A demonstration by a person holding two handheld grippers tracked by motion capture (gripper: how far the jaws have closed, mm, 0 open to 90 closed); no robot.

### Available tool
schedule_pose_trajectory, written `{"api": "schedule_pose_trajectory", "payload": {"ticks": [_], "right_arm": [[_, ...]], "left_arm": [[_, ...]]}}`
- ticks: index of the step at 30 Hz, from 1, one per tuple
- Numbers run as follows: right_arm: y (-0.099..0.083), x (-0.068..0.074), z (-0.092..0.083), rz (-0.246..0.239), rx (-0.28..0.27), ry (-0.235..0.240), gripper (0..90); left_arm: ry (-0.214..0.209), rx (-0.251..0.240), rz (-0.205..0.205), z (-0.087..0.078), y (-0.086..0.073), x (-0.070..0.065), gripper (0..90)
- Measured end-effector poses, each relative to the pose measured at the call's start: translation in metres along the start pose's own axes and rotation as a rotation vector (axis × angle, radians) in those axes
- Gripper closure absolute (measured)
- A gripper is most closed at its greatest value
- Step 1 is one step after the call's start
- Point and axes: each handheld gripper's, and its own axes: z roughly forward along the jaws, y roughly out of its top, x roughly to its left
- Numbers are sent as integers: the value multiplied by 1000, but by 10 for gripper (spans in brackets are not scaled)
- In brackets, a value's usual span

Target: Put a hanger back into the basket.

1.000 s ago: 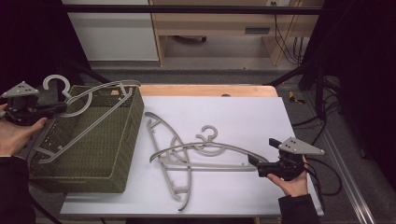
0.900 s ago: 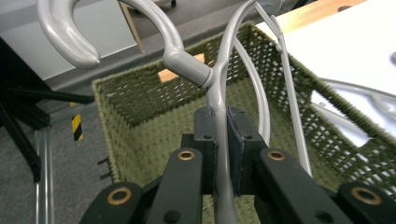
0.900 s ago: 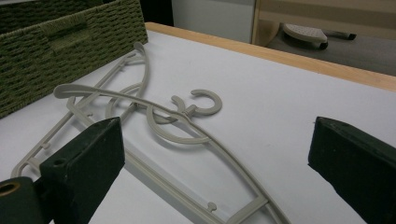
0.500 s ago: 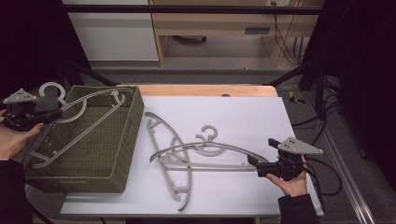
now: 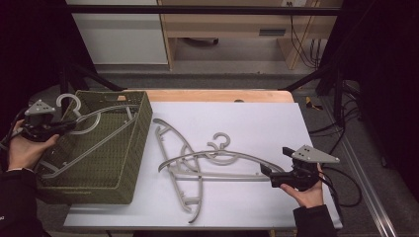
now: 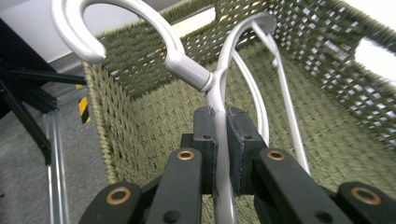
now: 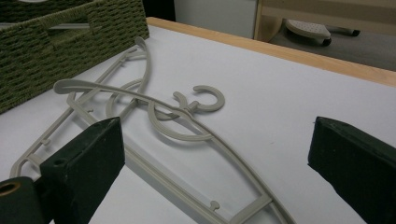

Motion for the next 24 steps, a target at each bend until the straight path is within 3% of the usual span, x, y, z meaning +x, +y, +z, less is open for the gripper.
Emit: {"api": "schedule_pose_trajectory", "payload": {"ticks": [6,9,11,16,21,24], "right_arm": [[0,0,0,-1,-1,1,42],[0,0,0,-4,-3,3,42],[0,0,0,-1,-3,3,42],[0,0,1,-4,3,3,42],[0,0,0,-2,-1,5,42],[0,0,-1,0,-5,7,43]], "left_arm": [[4,39,-12,11,-8,2,829],[5,9,-11,5,-5,3,829],[17,2,25,0,-1,2,829],[19,-49,56,-10,7,4,829],[53,7,78,7,0,0,829],[41,-12,37,14,-5,2,829]]}}
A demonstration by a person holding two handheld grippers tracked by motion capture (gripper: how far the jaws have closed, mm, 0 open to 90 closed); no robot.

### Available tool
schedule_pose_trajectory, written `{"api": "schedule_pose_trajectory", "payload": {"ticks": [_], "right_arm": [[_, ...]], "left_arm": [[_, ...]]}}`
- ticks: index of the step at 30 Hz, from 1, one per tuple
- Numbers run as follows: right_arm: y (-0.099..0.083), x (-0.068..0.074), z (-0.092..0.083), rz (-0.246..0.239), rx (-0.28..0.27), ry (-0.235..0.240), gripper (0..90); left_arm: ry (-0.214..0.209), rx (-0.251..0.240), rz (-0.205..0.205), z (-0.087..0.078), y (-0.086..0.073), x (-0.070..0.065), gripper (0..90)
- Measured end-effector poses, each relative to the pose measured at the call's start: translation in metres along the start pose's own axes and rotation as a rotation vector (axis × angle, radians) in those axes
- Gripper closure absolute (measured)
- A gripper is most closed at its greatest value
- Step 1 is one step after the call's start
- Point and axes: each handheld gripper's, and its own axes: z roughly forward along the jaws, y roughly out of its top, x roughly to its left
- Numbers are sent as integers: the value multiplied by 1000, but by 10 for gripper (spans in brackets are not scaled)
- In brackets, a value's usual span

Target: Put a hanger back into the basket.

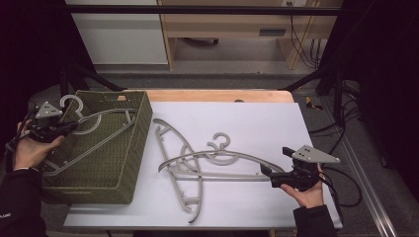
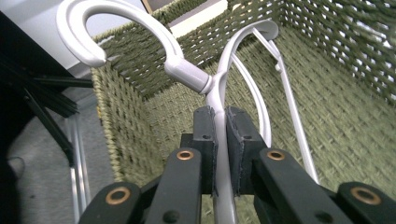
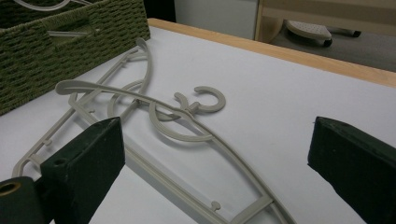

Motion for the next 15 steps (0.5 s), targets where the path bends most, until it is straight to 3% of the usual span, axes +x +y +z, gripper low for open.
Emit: {"api": "schedule_pose_trajectory", "payload": {"ticks": [1,8,10,15], "right_arm": [[0,0,0,4,-2,-1,43],[-1,0,1,-5,6,-1,43],[-1,1,2,-3,8,0,43],[0,0,1,-3,5,1,44]], "left_arm": [[-7,-9,-15,-1,0,0,829],[-25,-130,-11,-23,9,4,830],[-23,-124,-3,-20,9,2,830],[-17,-58,-9,5,0,-4,829]]}}
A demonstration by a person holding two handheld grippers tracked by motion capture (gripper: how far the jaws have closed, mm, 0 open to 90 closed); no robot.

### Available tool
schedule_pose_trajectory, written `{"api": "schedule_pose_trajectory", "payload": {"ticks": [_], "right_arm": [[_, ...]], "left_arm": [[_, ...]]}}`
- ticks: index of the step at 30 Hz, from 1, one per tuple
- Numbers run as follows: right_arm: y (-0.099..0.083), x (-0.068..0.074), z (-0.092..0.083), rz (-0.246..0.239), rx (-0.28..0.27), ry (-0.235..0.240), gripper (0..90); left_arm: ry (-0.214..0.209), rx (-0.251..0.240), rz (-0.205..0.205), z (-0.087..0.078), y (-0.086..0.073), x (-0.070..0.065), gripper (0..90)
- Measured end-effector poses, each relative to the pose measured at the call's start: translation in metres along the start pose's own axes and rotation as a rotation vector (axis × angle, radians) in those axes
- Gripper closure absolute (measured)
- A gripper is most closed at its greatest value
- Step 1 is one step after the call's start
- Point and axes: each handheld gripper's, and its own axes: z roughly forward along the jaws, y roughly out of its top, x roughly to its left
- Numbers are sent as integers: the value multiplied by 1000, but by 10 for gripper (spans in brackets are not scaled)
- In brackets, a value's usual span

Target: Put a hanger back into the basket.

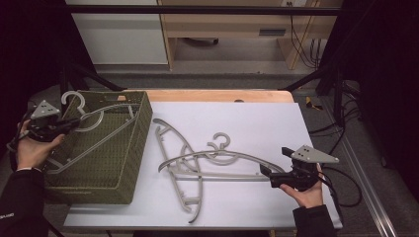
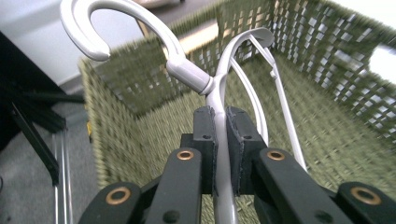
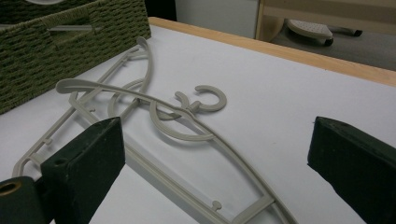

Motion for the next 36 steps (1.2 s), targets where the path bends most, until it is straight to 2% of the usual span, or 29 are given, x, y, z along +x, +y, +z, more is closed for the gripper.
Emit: {"api": "schedule_pose_trajectory", "payload": {"ticks": [3,5,7,10,13,15,19,22,26,30,36], "right_arm": [[0,0,-1,1,-3,-1,43],[0,0,-1,2,-4,0,44],[0,0,-1,1,-4,0,44],[1,0,-1,0,-5,0,44],[1,0,-2,1,-5,0,44],[1,0,-2,1,-9,0,44],[2,0,-4,4,-18,1,44],[2,0,-5,5,-19,2,43],[2,0,-6,6,-23,4,43],[3,0,-8,5,-31,7,42],[3,0,-8,8,-33,8,41]], "left_arm": [[-10,44,-6,11,-9,-1,827],[-17,104,-10,16,-13,-1,825],[-44,137,-28,16,-16,0,817],[-76,90,-75,6,-14,0,757],[-89,60,-102,-9,-9,-3,681],[-102,18,-130,-21,-6,-5,634],[-128,-52,-145,-41,-1,-14,526],[-130,-88,-138,-53,5,-27,435],[-174,-135,-124,-61,15,-49,339],[-199,-159,-71,-62,26,-76,243],[-269,-180,-46,-57,33,-113,182]]}}
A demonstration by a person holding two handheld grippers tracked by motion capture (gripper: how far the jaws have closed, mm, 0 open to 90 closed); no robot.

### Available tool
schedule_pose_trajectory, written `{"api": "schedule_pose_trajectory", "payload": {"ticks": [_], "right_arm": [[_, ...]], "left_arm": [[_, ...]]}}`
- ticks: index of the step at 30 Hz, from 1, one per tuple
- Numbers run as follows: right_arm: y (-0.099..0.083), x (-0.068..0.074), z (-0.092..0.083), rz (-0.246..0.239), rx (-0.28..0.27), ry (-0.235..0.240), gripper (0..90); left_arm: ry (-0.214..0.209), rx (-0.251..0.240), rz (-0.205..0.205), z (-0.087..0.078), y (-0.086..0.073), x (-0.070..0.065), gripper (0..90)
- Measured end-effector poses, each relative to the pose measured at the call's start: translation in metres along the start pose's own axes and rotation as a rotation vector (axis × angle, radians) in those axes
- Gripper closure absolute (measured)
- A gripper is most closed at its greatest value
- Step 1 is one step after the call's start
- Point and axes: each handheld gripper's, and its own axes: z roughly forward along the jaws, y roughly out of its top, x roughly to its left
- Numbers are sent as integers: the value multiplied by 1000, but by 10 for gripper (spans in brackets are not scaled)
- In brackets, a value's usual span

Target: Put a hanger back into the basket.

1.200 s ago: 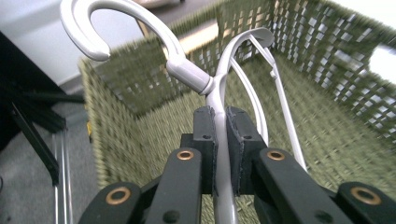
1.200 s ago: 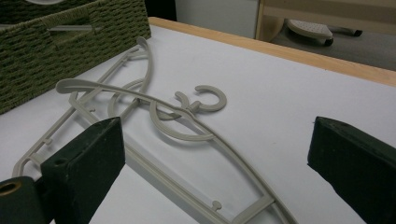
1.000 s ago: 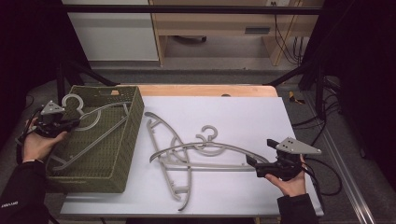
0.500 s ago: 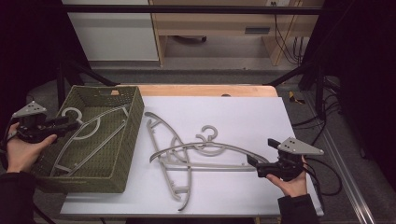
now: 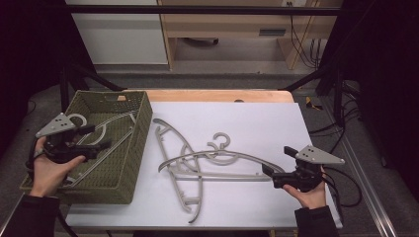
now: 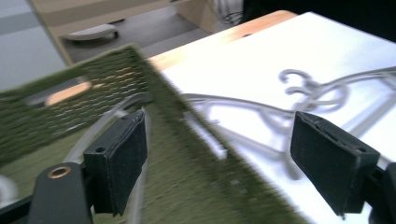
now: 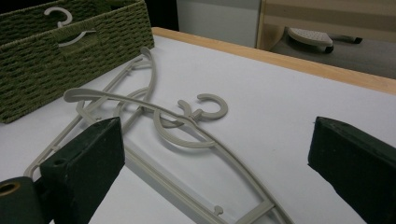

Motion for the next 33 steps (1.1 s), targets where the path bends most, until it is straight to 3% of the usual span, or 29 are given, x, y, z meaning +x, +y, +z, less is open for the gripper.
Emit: {"api": "schedule_pose_trajectory", "payload": {"ticks": [7,14,25,33], "right_arm": [[0,0,1,6,1,-1,40],[0,0,0,9,-4,-1,41],[-1,0,1,3,-2,0,38],[-1,0,0,6,-5,0,39]], "left_arm": [[-77,-8,33,22,2,-38,179],[-141,26,63,49,7,-66,179],[-213,44,90,82,18,-98,169],[-234,117,131,112,33,-113,168]]}}
